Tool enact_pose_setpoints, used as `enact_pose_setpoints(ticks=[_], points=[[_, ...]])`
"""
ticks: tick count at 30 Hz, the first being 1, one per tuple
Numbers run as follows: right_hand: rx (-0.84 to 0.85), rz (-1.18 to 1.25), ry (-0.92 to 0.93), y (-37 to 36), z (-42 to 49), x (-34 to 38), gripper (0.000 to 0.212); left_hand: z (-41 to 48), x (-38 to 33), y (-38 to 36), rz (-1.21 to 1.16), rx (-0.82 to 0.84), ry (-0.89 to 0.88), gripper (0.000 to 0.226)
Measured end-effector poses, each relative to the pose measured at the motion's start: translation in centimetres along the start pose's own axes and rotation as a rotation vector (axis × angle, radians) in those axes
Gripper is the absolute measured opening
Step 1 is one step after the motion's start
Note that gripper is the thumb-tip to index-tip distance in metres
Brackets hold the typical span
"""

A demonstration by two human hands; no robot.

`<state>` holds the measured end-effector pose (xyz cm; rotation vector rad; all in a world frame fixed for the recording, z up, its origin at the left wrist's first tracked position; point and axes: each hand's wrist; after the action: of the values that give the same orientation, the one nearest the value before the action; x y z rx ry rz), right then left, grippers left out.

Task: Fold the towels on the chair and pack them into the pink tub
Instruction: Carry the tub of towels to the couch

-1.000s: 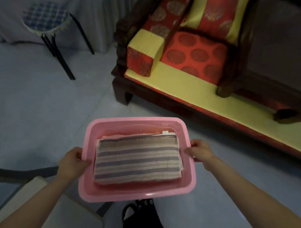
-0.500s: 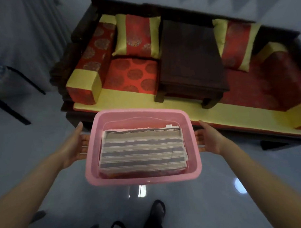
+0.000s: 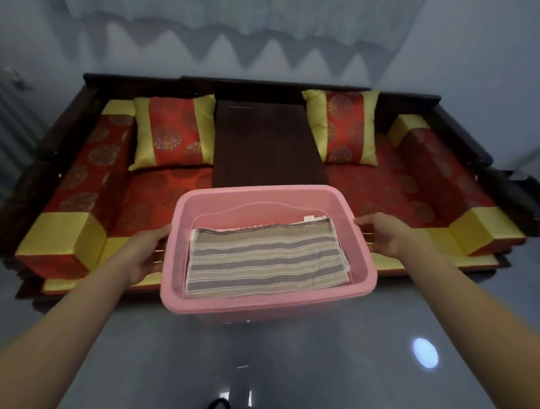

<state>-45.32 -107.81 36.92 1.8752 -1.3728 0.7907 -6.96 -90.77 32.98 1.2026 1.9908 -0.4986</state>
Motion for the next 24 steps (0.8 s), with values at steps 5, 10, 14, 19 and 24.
enact_pose_setpoints(ticks=[5, 10, 14, 19, 24], points=[[-0.05, 0.063, 0.009, 2.1, 5.8, 5.1, 0.015, 5.1, -7.4, -4.8, 0.037, 0.019, -0.016, 0.025], [-0.104, 0.135, -0.048, 3.8, 11.8, 9.1, 0.014, 10.2, -14.3, -9.2, 0.054, 0.024, -0.066, 0.026], [-0.12, 0.186, -0.035, 4.7, 16.9, 13.3, 0.014, 14.2, -19.1, -11.8, 0.055, 0.003, -0.087, 0.025], [-0.11, 0.178, 0.004, 4.6, 23.2, 17.6, 0.014, 19.6, -23.1, -13.8, 0.058, -0.02, -0.08, 0.025], [-0.095, 0.11, 0.017, 3.0, 31.3, 21.7, 0.018, 25.3, -25.2, -15.4, 0.019, -0.096, -0.077, 0.026]])
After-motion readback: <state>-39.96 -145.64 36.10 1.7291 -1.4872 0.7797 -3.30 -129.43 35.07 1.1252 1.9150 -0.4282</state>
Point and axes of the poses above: each hand's wrist, its own z-axis towards the middle knuckle, its own y-axis out of the back of the hand, x = y × z, and after that the axes turned 4 degrees about y, right-handed
